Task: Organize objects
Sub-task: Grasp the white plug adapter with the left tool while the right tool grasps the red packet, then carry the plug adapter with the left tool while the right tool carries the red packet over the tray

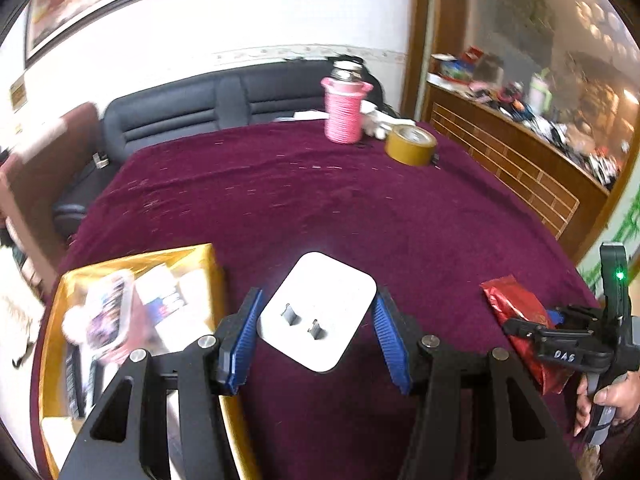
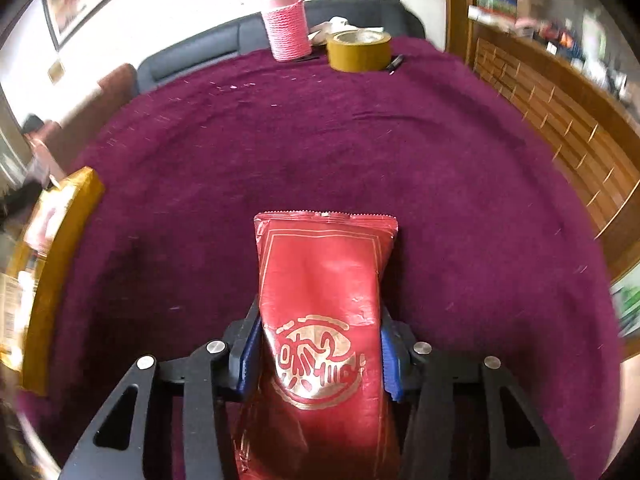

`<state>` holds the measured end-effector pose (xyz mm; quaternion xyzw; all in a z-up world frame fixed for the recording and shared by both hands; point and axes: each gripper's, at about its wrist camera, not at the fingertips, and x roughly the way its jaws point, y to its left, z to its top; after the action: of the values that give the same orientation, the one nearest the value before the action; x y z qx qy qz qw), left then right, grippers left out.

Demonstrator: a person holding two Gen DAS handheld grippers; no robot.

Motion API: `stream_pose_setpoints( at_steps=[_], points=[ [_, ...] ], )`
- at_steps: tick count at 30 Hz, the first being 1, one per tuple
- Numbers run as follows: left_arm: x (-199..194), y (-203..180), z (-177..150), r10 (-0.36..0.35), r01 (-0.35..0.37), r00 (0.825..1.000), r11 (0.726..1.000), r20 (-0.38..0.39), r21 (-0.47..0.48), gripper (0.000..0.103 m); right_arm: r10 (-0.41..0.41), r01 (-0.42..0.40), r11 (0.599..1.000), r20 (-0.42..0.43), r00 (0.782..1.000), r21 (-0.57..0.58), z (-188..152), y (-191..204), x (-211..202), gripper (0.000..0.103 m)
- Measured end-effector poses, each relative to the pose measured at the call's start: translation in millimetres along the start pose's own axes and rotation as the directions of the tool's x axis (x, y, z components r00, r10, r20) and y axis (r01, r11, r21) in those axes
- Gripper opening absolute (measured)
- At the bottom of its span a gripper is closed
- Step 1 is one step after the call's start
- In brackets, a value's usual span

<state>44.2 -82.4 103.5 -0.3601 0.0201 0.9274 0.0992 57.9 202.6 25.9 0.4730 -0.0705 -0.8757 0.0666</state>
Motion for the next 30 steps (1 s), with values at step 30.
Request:
stream_pose_setpoints(
  at_steps=[30],
  points=[
    [-17.9,197.4,-32.4,0.257,-0.270,0.963,0.931,-0.083,-0.247,0.054,0.411,-0.454,0.872,-0.228,0.882,-0.181,8.5,312.7,31.0,0.053]
  ],
)
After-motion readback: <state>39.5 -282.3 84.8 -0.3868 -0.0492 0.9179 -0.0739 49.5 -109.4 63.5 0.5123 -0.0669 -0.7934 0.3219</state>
